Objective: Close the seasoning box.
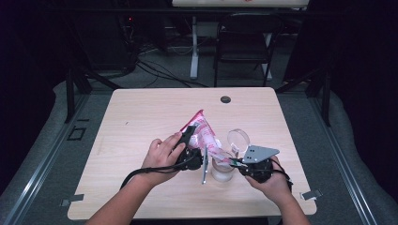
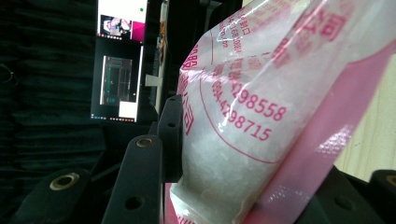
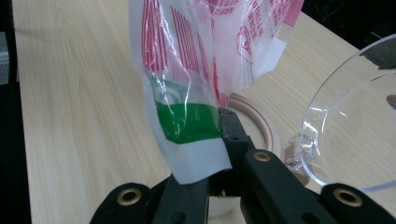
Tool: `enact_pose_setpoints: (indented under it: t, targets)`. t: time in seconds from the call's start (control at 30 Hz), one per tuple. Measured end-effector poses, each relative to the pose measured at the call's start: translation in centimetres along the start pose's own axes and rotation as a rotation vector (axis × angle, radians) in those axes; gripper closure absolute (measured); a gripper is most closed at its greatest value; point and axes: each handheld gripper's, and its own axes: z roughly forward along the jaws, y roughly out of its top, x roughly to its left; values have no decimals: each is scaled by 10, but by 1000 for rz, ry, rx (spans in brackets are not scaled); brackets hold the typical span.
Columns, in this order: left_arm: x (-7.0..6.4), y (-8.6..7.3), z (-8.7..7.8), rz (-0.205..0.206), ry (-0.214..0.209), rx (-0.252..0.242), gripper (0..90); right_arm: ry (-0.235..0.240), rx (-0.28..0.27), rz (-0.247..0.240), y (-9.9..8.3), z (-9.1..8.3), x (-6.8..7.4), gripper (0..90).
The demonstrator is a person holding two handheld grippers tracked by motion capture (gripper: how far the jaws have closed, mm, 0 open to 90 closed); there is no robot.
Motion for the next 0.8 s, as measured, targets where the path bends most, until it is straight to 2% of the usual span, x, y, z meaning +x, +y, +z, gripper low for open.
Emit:
enact_pose_setpoints:
  t: [0.8]
  targets:
    - [1,4,1,4,5,-8,647,-5,1,4,-2,-2,-2,900]
